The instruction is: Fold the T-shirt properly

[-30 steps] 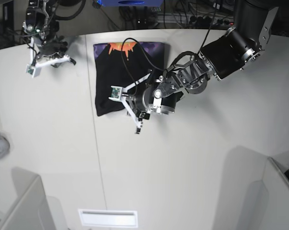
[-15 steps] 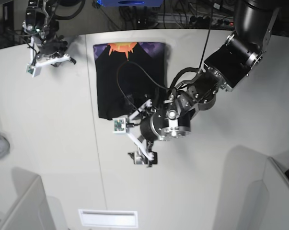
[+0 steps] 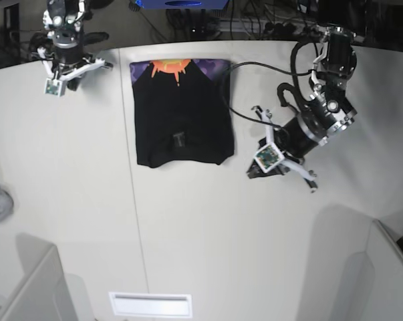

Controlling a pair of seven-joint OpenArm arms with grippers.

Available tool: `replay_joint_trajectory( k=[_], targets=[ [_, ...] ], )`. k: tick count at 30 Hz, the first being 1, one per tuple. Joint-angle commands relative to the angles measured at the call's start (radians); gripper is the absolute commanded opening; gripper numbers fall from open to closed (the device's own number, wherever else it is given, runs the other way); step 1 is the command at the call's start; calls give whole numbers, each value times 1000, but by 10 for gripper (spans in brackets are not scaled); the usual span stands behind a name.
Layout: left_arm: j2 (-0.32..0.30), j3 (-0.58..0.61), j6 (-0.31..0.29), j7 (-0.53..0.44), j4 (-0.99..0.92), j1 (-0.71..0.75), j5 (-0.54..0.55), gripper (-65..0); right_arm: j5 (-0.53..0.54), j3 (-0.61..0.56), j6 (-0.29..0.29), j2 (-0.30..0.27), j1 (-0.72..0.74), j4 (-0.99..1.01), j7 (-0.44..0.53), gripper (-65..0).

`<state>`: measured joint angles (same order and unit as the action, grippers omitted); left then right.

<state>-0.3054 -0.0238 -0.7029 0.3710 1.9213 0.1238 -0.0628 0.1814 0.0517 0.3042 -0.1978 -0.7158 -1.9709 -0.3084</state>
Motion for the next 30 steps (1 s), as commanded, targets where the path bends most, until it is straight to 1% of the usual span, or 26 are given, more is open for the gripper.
replay_joint_trajectory(
  k=[1, 4, 8, 10, 14, 18, 20, 24, 27, 30],
  targets=[
    [-2, -38, 5, -71, 11, 20, 17, -650, -36, -6, 2, -7, -21, -21, 61, -650],
    [-2, -127, 5, -217, -21, 113, 17, -650, -121, -37, 2, -6, -78, -20, 182, -650],
    [-28, -196, 5, -441, -142, 219, 11, -650, -171, -49, 2, -6, -156, -20, 326, -650],
    [-34, -224, 5, -551, -205, 276, 11, -650, -182, -49, 2, -6, -195, -20, 378, -650],
    [-34, -272, 5, -694, -270, 402, 11, -650, -184, -52, 2, -6, -255, -20, 433, -650],
    [-34, -304, 5, -792, -300, 521, 17, -650, -184, -56, 2, -4, -324, -18, 452, -650],
    [-34, -305, 5, -817, -329, 558, 19, -650, -184, -56, 2, -4, -359, -18, 440, -650],
    [-34, -304, 5, -863, -400, 643, 19, -650, -184, -56, 2, -10, -420, -17, 355, -650],
    [-34, -296, 5, -910, -418, 721, 19, -650, -181, -57, 2, -2, -457, -2, 314, -650],
    [-33, -262, 5, -939, -466, 778, 19, -650, -184, -118, 2, -12, -459, 71, 283, -650]
  ],
)
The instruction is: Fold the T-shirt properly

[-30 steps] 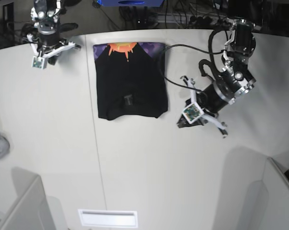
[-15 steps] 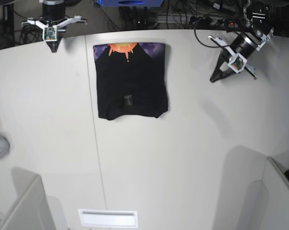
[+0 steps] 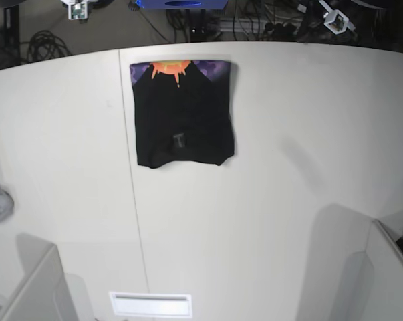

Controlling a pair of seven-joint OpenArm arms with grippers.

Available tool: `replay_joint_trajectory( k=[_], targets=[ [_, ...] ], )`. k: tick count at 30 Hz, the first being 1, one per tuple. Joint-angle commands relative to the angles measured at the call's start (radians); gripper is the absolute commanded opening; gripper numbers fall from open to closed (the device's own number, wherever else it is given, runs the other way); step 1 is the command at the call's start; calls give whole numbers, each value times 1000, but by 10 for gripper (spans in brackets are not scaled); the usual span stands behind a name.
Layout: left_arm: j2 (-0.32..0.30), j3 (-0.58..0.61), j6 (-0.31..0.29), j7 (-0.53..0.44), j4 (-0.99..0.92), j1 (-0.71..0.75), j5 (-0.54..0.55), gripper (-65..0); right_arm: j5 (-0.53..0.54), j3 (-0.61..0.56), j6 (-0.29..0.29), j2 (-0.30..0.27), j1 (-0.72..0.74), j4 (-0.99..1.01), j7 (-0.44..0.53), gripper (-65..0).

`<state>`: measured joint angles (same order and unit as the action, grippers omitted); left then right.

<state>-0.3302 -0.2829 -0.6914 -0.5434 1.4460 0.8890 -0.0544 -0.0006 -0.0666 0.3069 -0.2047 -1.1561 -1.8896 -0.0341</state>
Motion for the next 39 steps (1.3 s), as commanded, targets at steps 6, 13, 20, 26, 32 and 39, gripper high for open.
replay_joint_trajectory(
  k=[6, 13, 20, 26, 32, 39],
  targets=[
    [-4, 109, -7, -94, -224, 22, 4, -650, -3, -126, -1, -6, 101, 276, -3, -650],
    [26, 231, -7, -116, -514, -63, 4, -650, -3, -203, -1, -6, 241, 534, -2, -650],
    [87, 231, 28, -116, -902, -264, 11, -650, 3, -289, -1, -40, 414, 842, -2, -650],
    [136, 236, 28, -116, -1210, -448, 11, -650, 3, -335, -54, -42, 538, 1023, -2, -650],
    [161, 242, 89, -91, -1355, -568, 6, -650, 187, -330, -415, 7, 712, 1281, -3, -650],
    [173, 244, 108, 98, -1358, -660, 3, -650, 362, -329, -575, 81, 916, 1593, 0, -650]
  ],
)
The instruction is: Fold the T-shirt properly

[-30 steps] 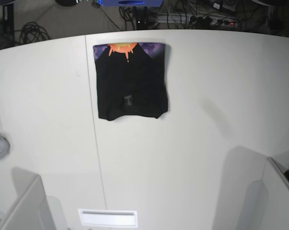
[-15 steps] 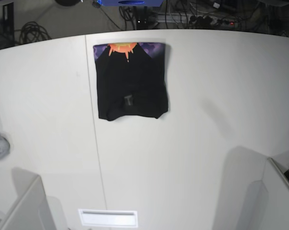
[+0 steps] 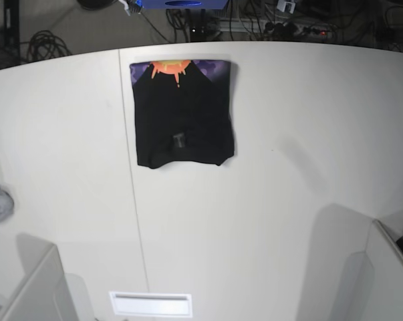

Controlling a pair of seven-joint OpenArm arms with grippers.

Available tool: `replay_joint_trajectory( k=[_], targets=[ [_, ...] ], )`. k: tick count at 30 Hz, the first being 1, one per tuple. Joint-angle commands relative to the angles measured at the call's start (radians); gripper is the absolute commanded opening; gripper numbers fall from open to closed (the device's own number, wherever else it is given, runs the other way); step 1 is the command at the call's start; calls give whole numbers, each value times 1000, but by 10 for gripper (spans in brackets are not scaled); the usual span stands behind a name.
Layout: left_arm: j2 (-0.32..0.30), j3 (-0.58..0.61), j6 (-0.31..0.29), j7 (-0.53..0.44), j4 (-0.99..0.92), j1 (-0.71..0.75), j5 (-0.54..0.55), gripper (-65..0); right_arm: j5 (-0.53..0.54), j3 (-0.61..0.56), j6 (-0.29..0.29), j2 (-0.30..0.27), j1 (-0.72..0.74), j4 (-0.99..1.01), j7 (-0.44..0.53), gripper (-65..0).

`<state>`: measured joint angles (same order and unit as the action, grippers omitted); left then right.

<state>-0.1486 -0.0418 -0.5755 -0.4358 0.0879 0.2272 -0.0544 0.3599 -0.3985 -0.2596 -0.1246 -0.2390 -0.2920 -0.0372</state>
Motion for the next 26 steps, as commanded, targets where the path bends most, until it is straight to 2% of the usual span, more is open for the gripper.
replay_joint_trajectory(
  k=[1, 6, 10, 13, 16, 26],
  targets=[
    [-9, 3, -8, -8, -4, -13, 3, -650, 1, 3, -8, 9, 14, 14, 3, -650],
    [-9, 3, -7, 67, -7, -84, 3, -650, 3, 5, 6, 18, 43, 24, 23, -650],
    [7, 3, -7, 78, 0, -101, 3, -650, 3, 5, 38, 29, 33, 27, 193, -650],
    [11, 4, -7, 78, 0, -104, 3, -650, 3, 5, 99, 30, 19, 53, 274, -650],
    [11, -8, -7, 78, 0, -104, 11, -650, 3, 5, 125, 36, 20, 90, 291, -650],
    [40, 4, -7, 78, 0, -101, 6, -650, 3, 3, 125, 36, 20, 89, 294, -650]
  ],
)
